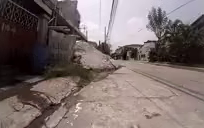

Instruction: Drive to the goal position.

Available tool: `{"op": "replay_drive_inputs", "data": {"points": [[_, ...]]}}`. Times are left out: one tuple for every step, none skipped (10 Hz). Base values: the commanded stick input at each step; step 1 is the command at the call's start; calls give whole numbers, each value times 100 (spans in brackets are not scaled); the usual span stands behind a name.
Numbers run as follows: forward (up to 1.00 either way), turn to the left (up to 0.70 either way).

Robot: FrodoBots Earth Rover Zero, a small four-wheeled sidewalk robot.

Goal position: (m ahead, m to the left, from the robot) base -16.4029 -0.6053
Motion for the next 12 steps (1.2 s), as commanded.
{"op": "replay_drive_inputs", "data": {"points": [[0, 0], [0, 0], [0, 0], [0, 0], [0, -2], [0, -38], [0, -68], [0, -70], [0, -70], [3, -70], [1, -70], [2, -69]]}}
